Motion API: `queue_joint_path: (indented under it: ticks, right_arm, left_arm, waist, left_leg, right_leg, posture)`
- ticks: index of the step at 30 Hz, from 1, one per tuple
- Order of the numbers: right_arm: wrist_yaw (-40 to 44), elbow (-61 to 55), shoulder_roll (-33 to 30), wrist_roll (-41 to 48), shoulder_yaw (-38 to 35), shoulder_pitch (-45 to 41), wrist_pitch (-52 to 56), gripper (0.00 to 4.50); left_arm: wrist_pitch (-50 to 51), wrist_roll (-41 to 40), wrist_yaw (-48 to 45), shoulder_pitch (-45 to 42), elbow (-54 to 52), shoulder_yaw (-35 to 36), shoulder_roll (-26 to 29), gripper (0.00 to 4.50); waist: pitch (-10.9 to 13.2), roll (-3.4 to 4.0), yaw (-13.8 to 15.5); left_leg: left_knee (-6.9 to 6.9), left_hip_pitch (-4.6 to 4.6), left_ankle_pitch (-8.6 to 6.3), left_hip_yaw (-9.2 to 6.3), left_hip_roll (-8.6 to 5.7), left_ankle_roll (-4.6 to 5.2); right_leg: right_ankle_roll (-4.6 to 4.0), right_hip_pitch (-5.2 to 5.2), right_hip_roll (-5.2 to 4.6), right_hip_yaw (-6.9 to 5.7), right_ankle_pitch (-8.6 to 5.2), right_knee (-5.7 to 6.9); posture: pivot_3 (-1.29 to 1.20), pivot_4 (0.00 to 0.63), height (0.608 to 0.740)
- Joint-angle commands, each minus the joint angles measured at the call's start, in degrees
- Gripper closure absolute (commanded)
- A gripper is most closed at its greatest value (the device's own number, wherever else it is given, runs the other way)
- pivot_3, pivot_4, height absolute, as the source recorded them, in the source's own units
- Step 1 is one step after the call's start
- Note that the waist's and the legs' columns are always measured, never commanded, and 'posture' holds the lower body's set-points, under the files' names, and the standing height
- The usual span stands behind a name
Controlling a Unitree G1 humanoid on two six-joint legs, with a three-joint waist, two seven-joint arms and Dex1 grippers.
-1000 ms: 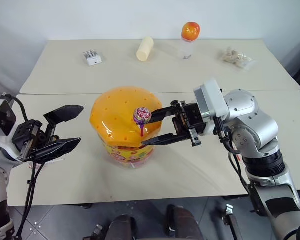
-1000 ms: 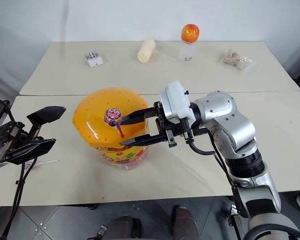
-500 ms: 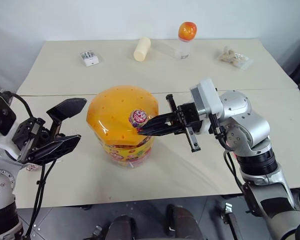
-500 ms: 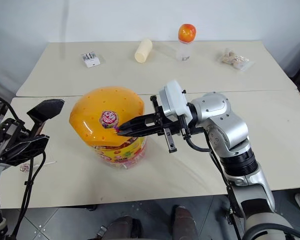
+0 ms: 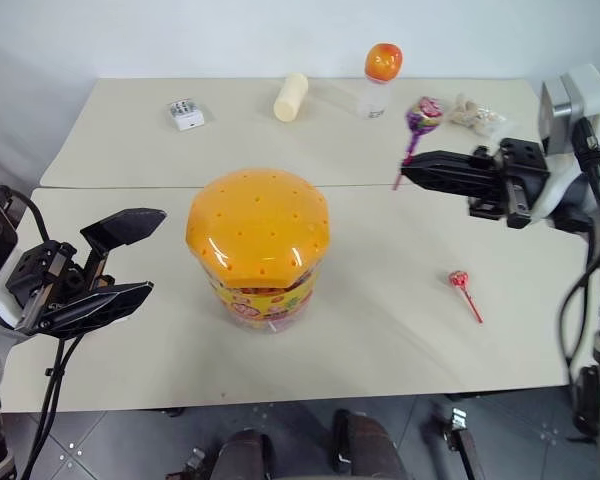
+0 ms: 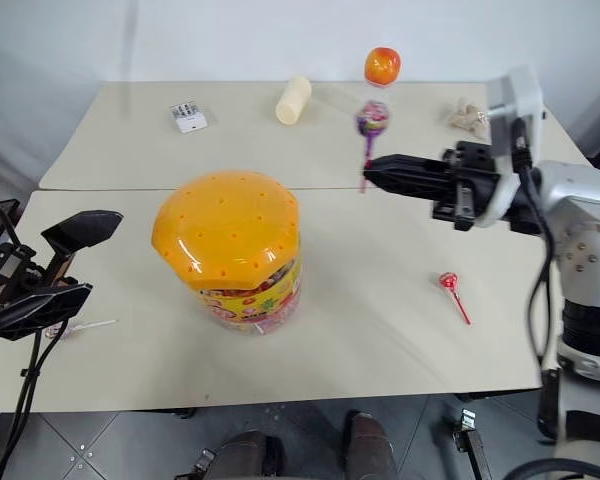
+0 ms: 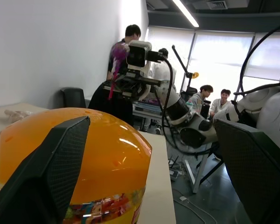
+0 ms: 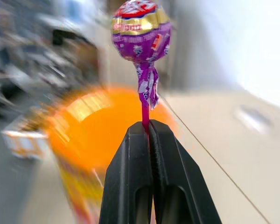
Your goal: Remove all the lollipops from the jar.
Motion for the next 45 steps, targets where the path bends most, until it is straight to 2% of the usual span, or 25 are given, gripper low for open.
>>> queue_joint_path:
  ticks: [1,3,5,8,12,15,22,25,27,31,36,41,45]
  right_arm:
    - [2.9,5.7,-8.2,-10.7,-1.3,7.8,-7.5,4.47]
    - [-0.2,12.2,-12.8,-19.2,0.3,13.9,-11.4,4.47]
    - [-2.0,15.8,-14.6,-24.4,2.1,16.9,-14.2,4.47]
    - [-3.6,21.0,-15.3,-31.0,6.0,19.8,-16.5,4.47]
    - [-3.9,26.7,-14.2,-34.1,7.8,20.7,-16.9,4.47]
    - [-1.5,28.7,-13.6,-33.8,7.7,21.9,-18.2,3.9]
    - [1.7,30.7,-12.6,-31.3,3.0,24.0,-24.5,1.66]
    - [12.3,25.2,-8.4,-19.4,-5.4,27.3,-28.9,0.69]
    - [12.4,20.9,-5.1,-15.7,-9.1,28.3,-31.6,0.02]
    - [9.4,9.7,0.1,-11.9,-12.2,30.0,-34.0,0.02]
    - [7.7,-3.2,3.3,-7.5,-9.9,30.2,-31.8,0.02]
    - [6.4,-7.8,7.6,-10.5,-4.4,29.8,-35.3,0.02]
    - [6.3,-6.9,10.5,-15.1,-0.4,30.5,-40.3,0.02]
  left_arm:
    - [-5.7,8.4,-4.3,1.6,-0.6,-0.3,2.3,0.0]
    - [-9.5,12.1,-6.4,1.0,1.0,0.0,3.0,0.0]
    - [-9.6,12.4,-7.6,0.7,1.9,0.5,3.9,0.0]
    - [-8.5,11.8,-10.3,1.6,1.8,0.4,5.5,0.0]
    - [-7.4,11.1,-11.4,1.8,1.7,0.6,6.7,0.0]
    - [-5.2,9.4,-11.9,1.1,3.5,1.6,7.5,0.0]
    - [-4.7,11.0,-14.1,2.2,7.1,2.8,8.5,0.0]
    - [-6.1,14.8,-14.6,3.8,10.0,3.0,9.2,0.0]
    - [-7.9,17.3,-14.9,4.1,12.2,2.5,9.3,0.0]
    - [-12.0,23.0,-14.1,3.6,17.8,0.3,8.2,0.0]
    - [-15.7,28.6,-9.9,5.2,16.9,-2.1,5.7,0.0]
    - [-17.1,31.0,-4.9,8.1,11.9,-3.2,2.8,0.0]
    - [-19.5,34.1,0.7,9.5,9.8,-4.0,-0.6,0.0]
  waist:
    - [0.0,0.0,0.0]
    - [0.0,-0.02,0.1]
    - [0.0,-0.02,0.1]
    - [0.0,0.01,-0.4]
    - [0.1,0.18,-0.5]
    - [0.1,0.19,-0.3]
    - [0.1,0.19,-0.2]
    - [0.1,0.19,-0.1]
    - [0.1,0.19,-0.2]
    - [0.1,0.21,-0.1]
    - [0.1,0.21,-0.1]
    - [0.0,0.11,0.1]
    - [0.0,0.12,0.1]
  left_leg:
    - [0.0,0.01,0.0,0.04,0.01,0.0]
    - [0.0,0.02,0.0,0.11,0.0,0.0]
    - [0.02,0.02,0.01,0.28,0.0,0.03]
    - [0.01,0.06,0.02,0.35,0.02,0.03]
    - [-0.03,0.12,0.01,0.44,0.1,0.01]
    - [0.01,0.11,0.01,0.42,0.1,0.01]
    - [0.03,0.11,0.01,0.41,0.09,0.01]
    - [-0.01,0.13,0.0,0.38,0.12,0.0]
    - [0.01,0.13,0.0,0.38,0.15,0.0]
    - [0.03,0.17,0.0,0.41,0.16,-0.01]
    - [0.03,0.16,-0.03,0.39,0.17,-0.06]
    - [0.04,0.15,-0.05,0.32,0.18,-0.07]
    - [0.05,0.18,-0.05,0.35,0.17,-0.06]
  right_leg:
    - [0.0,0.0,0.01,0.0,0.0,-0.02]
    - [0.0,0.02,0.01,0.01,0.0,-0.07]
    - [0.0,0.01,0.0,0.1,0.0,-0.18]
    - [0.0,0.0,0.01,0.19,0.0,-0.15]
    - [-0.01,-0.06,0.06,0.26,-0.01,-0.09]
    - [-0.01,-0.05,0.06,0.27,-0.01,-0.09]
    - [-0.01,-0.02,0.06,0.27,-0.01,-0.11]
    - [-0.01,-0.01,0.11,0.23,-0.01,-0.1]
    - [-0.01,0.01,0.17,0.24,-0.01,-0.12]
    - [-0.01,0.0,0.16,0.31,-0.01,-0.06]
    - [-0.01,-0.02,0.16,0.3,-0.01,-0.04]
    - [-0.01,-0.01,0.14,0.25,-0.01,0.01]
    - [-0.02,-0.02,0.13,0.27,-0.01,0.07]
  posture:
    - [0.0,0.15,0.74]
    - [0.0,0.15,0.74]
    - [0.0,0.15,0.74]
    - [0.0,0.15,0.74]
    - [0.0,0.15,0.74]
    - [0.0,0.15,0.74]
    - [0.0,0.15,0.74]
    - [0.0,0.15,0.74]
    - [0.0,0.15,0.74]
    - [0.0,0.15,0.74]
    - [0.0,0.15,0.74]
    - [0.0,0.15,0.74]
    - [0.0,0.15,0.74]
